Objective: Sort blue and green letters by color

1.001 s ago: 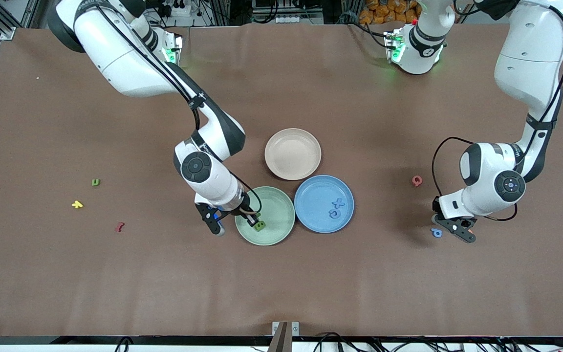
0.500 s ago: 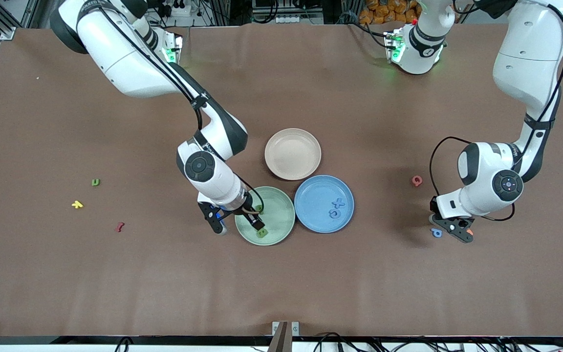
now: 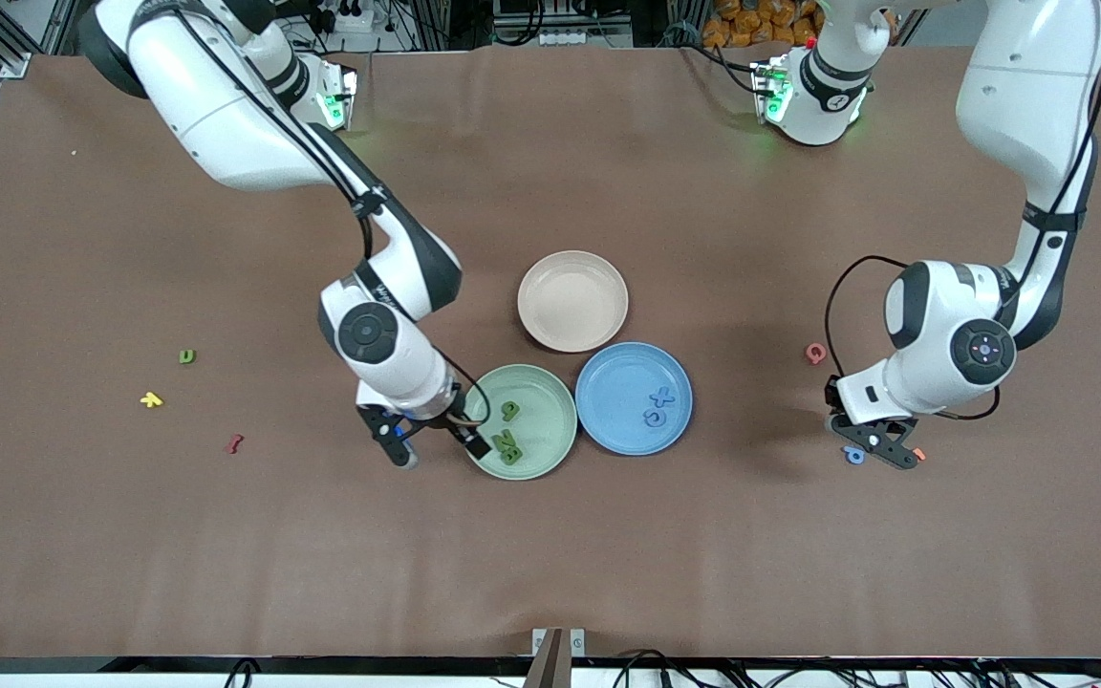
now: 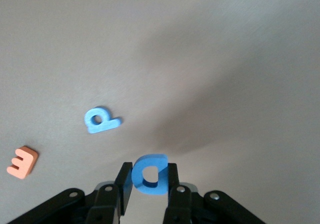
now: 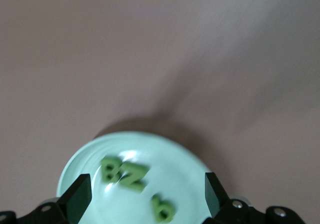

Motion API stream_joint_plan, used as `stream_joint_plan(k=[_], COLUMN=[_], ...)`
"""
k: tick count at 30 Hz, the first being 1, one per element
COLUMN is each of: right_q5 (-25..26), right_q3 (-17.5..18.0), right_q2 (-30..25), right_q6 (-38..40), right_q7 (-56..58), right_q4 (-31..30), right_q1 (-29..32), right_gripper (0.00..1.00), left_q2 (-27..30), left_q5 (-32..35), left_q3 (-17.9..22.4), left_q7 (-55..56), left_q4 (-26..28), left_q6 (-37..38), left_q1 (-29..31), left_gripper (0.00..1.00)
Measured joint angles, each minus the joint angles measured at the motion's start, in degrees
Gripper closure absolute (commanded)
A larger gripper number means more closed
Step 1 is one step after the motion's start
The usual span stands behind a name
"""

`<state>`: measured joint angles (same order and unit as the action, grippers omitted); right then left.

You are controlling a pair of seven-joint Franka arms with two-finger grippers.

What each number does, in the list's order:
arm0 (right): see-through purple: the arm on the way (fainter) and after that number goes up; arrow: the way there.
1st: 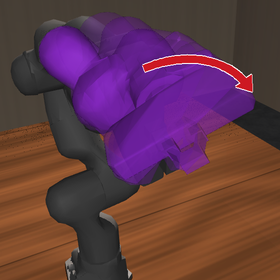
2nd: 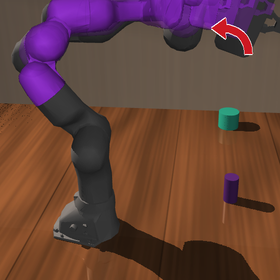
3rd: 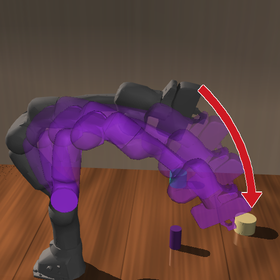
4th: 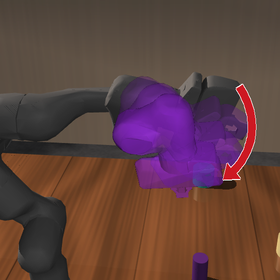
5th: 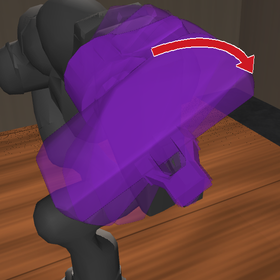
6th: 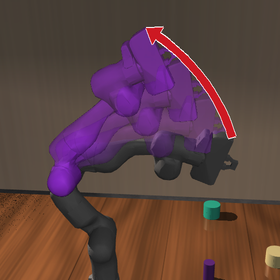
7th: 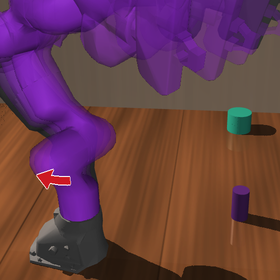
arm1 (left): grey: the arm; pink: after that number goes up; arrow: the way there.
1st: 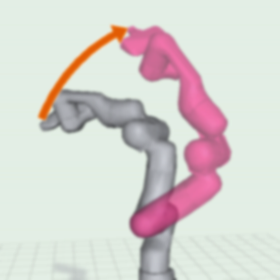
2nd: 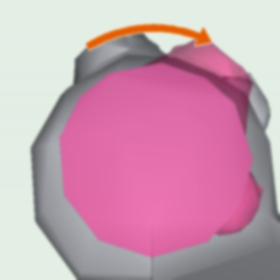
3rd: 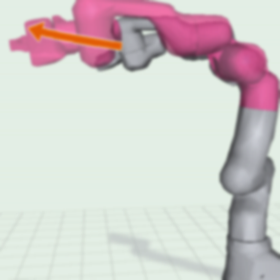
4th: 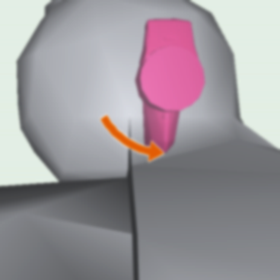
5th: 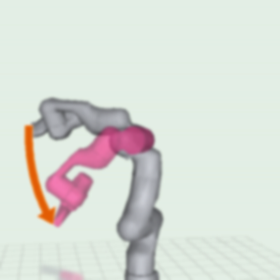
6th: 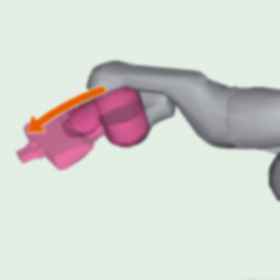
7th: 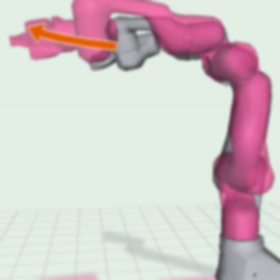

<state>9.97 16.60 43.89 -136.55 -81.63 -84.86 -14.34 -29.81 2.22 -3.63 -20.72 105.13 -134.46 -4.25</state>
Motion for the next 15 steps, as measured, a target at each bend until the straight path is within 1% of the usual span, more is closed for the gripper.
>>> stream_joint_plan(k=[5, 9, 15], right_q5=[0.12, 0.17, 0.17], right_q3=[-0.03, -0.42, -2.67], right_q2=[-5.87, -10.88, -17.35], right_q6=[1.81, 4.14, 5.23], right_q7=[7.50, 14.35, 25.24], right_q4=[-7.17, -13.05, -20.61], right_q1=[4.46, 7.60, 11.01], right_gripper=[0.00, 0.00, 0.00], left_q2=[2.59, 3.32, 3.38], left_q5=[-2.02, -2.19, -2.22], left_q3=[-0.01, -0.01, -0.02], left_q7=[7.56, 14.82, 24.57], left_q4=[0.01, -0.33, -1.81], left_q6=[1.58, 2.12, 2.88], left_q1=[-4.64, -8.20, -13.07], left_gripper=[1.00, 1.00, 1.00])
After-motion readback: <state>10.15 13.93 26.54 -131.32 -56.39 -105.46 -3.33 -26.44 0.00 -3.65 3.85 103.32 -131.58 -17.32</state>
